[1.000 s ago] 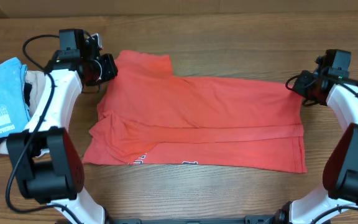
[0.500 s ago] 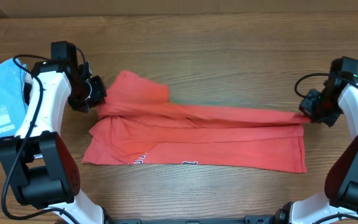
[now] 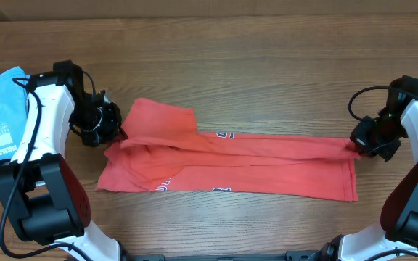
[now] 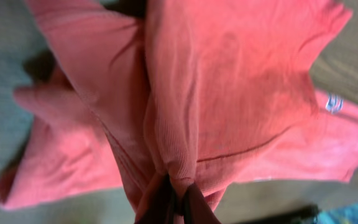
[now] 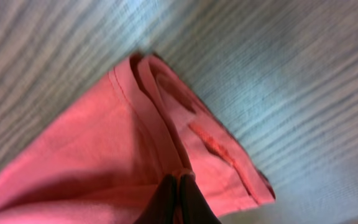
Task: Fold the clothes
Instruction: 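Fold the shirt's top half down over the bottom with both grippers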
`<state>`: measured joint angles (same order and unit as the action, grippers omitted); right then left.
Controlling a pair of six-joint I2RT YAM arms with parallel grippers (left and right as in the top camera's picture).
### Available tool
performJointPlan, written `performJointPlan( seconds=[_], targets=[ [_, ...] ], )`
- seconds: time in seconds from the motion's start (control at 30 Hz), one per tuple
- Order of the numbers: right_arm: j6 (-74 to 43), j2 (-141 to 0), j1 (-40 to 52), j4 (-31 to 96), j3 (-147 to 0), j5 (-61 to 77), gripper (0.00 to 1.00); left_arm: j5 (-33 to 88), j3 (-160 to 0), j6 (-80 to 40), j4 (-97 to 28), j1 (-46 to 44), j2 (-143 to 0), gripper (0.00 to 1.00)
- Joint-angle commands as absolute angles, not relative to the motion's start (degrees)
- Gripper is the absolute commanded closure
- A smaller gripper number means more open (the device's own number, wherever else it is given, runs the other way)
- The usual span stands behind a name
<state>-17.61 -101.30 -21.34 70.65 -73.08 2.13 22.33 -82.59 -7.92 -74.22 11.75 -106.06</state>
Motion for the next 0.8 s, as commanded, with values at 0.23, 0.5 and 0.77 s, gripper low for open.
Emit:
performJointPlan(
  seconds=[0.23,0.5,0.77],
  targets=[
    [-17.6,-99.7,-21.6,74.4,-74.2,-2.0,0.96,13.5,-82.6,-3.5,-82.7,12.0,-104.4,0.96],
    [-21.1,-99.7,-21.6,77.3,-74.2,-8.6,0.96,6.9,-82.3,-6.5,-82.9,12.0,-104.4,0.95],
    [-21.1,-99.7,-21.6,77.9,-74.2,-8.1,0.93,7.5,-78.5,-6.5,-82.1,11.6,-104.4,0.62]
  ],
)
